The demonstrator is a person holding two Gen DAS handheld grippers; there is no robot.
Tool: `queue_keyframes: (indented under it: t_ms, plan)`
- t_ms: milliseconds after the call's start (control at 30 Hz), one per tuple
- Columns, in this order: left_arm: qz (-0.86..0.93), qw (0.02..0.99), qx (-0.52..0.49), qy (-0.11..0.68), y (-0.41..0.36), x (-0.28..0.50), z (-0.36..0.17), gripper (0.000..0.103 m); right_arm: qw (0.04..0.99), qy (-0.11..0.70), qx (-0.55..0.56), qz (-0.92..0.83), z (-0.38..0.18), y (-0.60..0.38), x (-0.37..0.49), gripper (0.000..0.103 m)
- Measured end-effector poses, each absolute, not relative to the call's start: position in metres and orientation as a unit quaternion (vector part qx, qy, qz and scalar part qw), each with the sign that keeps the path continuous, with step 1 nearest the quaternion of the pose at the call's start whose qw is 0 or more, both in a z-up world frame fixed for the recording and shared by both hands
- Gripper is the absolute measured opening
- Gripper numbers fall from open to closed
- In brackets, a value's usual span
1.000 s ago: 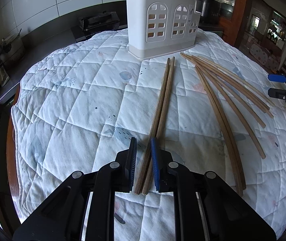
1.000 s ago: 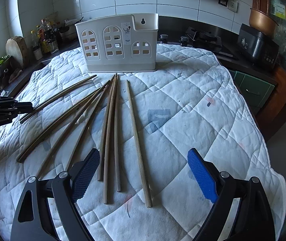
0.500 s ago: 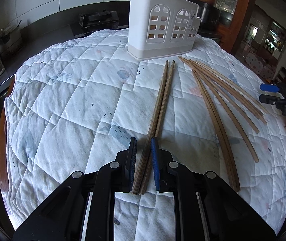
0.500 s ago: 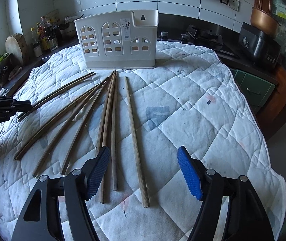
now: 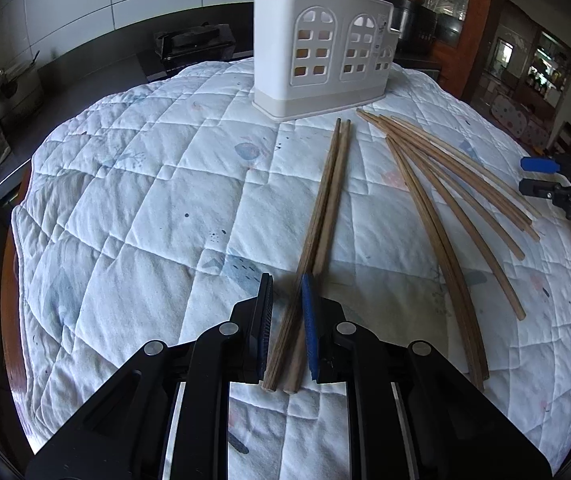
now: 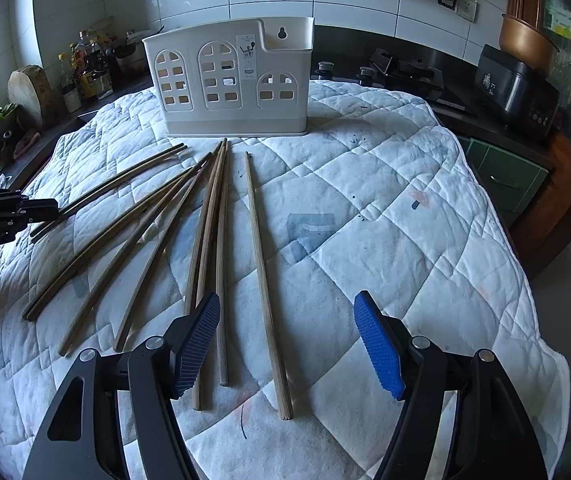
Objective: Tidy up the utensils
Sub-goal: 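Close the left tool on a chopstick and lift it from the cloth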
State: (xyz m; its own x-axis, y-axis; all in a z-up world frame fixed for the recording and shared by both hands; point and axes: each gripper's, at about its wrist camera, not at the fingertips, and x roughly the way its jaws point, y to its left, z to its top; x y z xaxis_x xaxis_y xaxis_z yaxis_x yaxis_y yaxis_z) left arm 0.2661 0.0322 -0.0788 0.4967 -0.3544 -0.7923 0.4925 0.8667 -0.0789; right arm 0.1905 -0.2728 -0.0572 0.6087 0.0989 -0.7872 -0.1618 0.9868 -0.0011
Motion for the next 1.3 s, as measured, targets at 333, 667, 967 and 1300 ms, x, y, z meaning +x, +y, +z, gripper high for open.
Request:
queue_keyframes:
  t_ms: [333,667,967,1300]
  plan:
    - [-0.241,0.86,0.109,0.436,0.024,0.263,-0.084,0.015,0.895,0.438,-0.04,0.073,-0.059,-0.271,0.191,0.068]
    - [-0.206,0.873,0.076,0.435,0.025,0.265,-0.085,0.014,0.892,0.443,-0.037,0.079,-0.064,-0.268,0.192,0.054]
    - [-0.185,0.882,0.051,0.43,0.025,0.263,-0.087,0.012,0.886,0.455,-0.035,0.082,-0.076,-0.262,0.198,0.031]
    - [-0.18,0.884,0.044,0.429,0.022,0.261,-0.082,0.009,0.891,0.443,-0.07,0.073,-0.077,-0.253,0.192,0.008]
